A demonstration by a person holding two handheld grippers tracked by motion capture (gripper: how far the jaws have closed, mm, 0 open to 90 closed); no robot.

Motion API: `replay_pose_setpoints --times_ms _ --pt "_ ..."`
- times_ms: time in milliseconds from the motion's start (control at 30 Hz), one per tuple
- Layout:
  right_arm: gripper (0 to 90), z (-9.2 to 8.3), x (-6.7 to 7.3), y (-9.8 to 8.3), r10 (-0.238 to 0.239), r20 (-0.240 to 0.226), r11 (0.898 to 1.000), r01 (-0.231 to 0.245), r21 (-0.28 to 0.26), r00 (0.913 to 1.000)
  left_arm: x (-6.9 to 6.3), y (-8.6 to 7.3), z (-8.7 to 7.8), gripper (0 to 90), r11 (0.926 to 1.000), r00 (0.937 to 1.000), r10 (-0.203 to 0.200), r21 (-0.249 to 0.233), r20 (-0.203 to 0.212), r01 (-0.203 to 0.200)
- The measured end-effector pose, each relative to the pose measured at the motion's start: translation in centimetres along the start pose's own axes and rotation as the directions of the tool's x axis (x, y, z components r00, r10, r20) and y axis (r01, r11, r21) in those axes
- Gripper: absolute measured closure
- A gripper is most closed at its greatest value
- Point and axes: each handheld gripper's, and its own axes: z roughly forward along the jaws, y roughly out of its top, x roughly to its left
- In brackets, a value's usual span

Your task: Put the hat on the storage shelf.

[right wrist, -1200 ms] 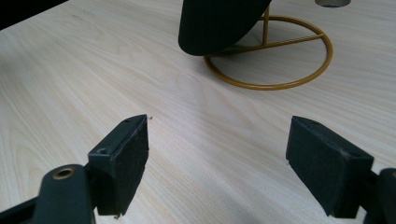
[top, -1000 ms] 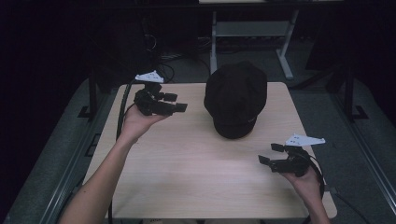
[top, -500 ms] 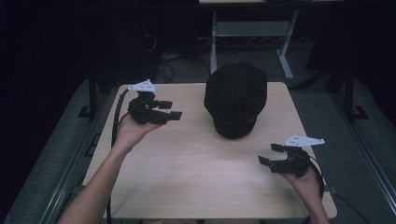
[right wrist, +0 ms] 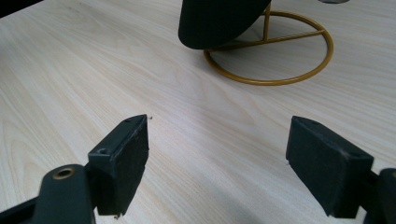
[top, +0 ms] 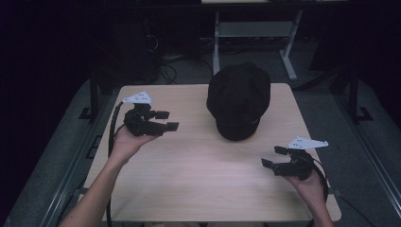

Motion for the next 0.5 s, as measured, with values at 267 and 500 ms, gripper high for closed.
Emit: replay_pose_setpoints --times_ms 267,500 --pt "20.9 0.2 0.2 0.0 -0.001 -0.002 1.0 0.001 0.007 1.0 0.1 -1.7 -0.4 32.2 0.9999 0.9999 -0.007 -0.008 -0.013 0.007" --pt "20.9 0.2 0.1 -0.1 0.005 -0.001 1.0 -0.005 0.007 1.0 -0.2 -3.1 -0.7 32.2 0.9994 0.9997 -0.017 -0.029 -0.017 0.016"
